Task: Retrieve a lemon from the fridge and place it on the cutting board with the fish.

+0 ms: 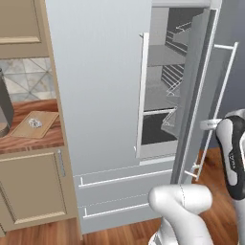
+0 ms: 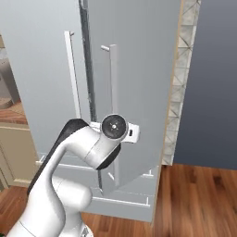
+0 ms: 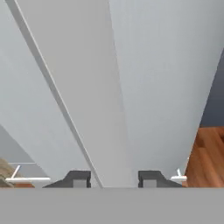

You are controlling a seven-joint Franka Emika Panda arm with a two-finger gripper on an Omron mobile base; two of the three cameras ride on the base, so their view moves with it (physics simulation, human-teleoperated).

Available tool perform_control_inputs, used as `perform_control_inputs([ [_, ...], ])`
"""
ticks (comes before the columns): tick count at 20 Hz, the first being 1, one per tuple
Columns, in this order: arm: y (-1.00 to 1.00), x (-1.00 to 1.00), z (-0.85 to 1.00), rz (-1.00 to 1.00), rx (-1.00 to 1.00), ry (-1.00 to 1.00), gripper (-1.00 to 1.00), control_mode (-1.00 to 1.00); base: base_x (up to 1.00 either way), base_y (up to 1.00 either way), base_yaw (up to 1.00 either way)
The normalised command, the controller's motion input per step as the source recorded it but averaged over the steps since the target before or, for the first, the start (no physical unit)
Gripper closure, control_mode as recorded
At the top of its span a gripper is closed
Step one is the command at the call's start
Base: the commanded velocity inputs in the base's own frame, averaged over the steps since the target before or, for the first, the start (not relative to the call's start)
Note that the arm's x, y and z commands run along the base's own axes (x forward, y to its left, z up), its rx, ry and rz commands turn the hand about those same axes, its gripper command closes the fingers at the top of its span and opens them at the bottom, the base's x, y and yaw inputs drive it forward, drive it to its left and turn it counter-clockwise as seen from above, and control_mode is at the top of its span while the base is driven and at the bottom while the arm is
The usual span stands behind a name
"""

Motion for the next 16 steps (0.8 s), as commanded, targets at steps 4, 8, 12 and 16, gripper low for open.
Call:
perform_control_inputs([
  [4, -0.70, -0.98, 0.25, 0.01, 0.09, 0.07, 1.00, -1.00, 0.00, 0.00, 0.00],
  [8, -0.31, -1.00, 0.29, 0.00, 0.06, 0.00, -1.00, -1.00, 0.00, 0.00, 0.00],
  [12, -0.49, -0.89, 0.18, -0.02, 0.00, 0.00, -1.00, -1.00, 0.00, 0.00, 0.00],
  [16, 0.16, -0.65, 0.61, -0.01, -0.12, 0.00, -1.00, -1.00, 0.00, 0.00, 0.00],
])
